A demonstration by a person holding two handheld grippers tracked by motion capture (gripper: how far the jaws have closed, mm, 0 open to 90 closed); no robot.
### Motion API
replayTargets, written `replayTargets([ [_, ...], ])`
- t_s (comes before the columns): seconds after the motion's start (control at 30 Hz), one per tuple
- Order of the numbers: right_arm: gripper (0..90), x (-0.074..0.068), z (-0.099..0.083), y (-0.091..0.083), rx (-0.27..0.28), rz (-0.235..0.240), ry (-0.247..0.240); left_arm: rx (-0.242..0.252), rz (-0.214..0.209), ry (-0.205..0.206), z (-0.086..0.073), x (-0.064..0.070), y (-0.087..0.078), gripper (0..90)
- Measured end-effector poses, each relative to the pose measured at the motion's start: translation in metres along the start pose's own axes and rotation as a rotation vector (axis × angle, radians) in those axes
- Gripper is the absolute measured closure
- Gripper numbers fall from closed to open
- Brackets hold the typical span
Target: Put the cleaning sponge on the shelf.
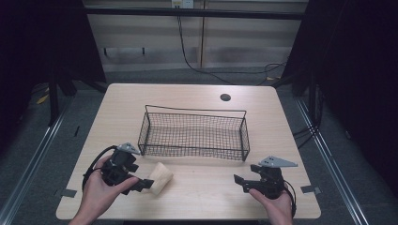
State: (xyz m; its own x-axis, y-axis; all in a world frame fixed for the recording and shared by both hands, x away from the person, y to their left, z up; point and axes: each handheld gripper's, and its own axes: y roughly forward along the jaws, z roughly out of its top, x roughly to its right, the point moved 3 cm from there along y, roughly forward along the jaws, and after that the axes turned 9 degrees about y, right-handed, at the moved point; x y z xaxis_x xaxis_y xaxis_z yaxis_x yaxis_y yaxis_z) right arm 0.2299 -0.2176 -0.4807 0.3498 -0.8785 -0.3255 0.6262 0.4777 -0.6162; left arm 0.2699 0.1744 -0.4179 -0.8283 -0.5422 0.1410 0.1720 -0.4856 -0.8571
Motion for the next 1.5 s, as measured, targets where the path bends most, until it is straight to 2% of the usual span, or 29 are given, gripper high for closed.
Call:
replayTargets([
  [0.13,19.7,0.0,0.0,0.001,-0.004,0.005,-0.001,-0.05,-0.011,-0.006,0.006,0.0,0.007,19.1],
  [0.2,19.7,-0.001,-0.001,0.002,-0.007,0.01,-0.004,-0.102,-0.03,-0.019,0.009,-0.001,0.011,18.8],
  [0.27,19.5,-0.002,-0.001,0.003,-0.011,0.012,-0.004,-0.143,-0.052,-0.012,0.012,0.0,0.015,18.8],
  [0.53,19.4,-0.002,-0.001,0.002,-0.011,0.013,-0.005,-0.233,-0.04,0.013,0.023,0.003,0.029,20.2],
  [0.7,19.4,-0.002,-0.001,0.003,-0.014,0.014,-0.004,-0.283,-0.022,-0.01,0.026,-0.002,0.039,18.5],
  [0.83,19.3,-0.002,-0.001,0.003,-0.018,0.014,-0.003,-0.301,-0.038,-0.01,0.028,-0.006,0.044,18.5],
  [0.87,19.3,-0.002,-0.001,0.004,-0.019,0.015,-0.002,-0.3,-0.032,-0.02,0.029,-0.005,0.046,18.5],
  [1.0,19.3,-0.002,-0.001,0.004,-0.021,0.016,-0.005,-0.319,-0.035,-0.019,0.029,-0.007,0.051,18.5],
  [1.03,19.3,-0.002,-0.001,0.004,-0.021,0.016,-0.005,-0.322,-0.024,-0.025,0.029,-0.007,0.052,18.5],
  [1.17,19.3,-0.002,-0.001,0.004,-0.023,0.018,-0.009,-0.327,-0.038,-0.022,0.028,-0.009,0.056,18.3],
  [1.37,19.2,-0.003,-0.002,0.005,-0.029,0.019,-0.011,-0.353,-0.038,-0.025,0.025,-0.012,0.065,18.2],
  [1.43,19.3,-0.003,-0.002,0.005,-0.031,0.021,-0.012,-0.363,-0.017,-0.025,0.024,-0.013,0.069,18.2],
  [1.5,19.3,-0.003,-0.002,0.006,-0.031,0.023,-0.016,-0.371,-0.026,-0.029,0.024,-0.014,0.073,18.2],
])
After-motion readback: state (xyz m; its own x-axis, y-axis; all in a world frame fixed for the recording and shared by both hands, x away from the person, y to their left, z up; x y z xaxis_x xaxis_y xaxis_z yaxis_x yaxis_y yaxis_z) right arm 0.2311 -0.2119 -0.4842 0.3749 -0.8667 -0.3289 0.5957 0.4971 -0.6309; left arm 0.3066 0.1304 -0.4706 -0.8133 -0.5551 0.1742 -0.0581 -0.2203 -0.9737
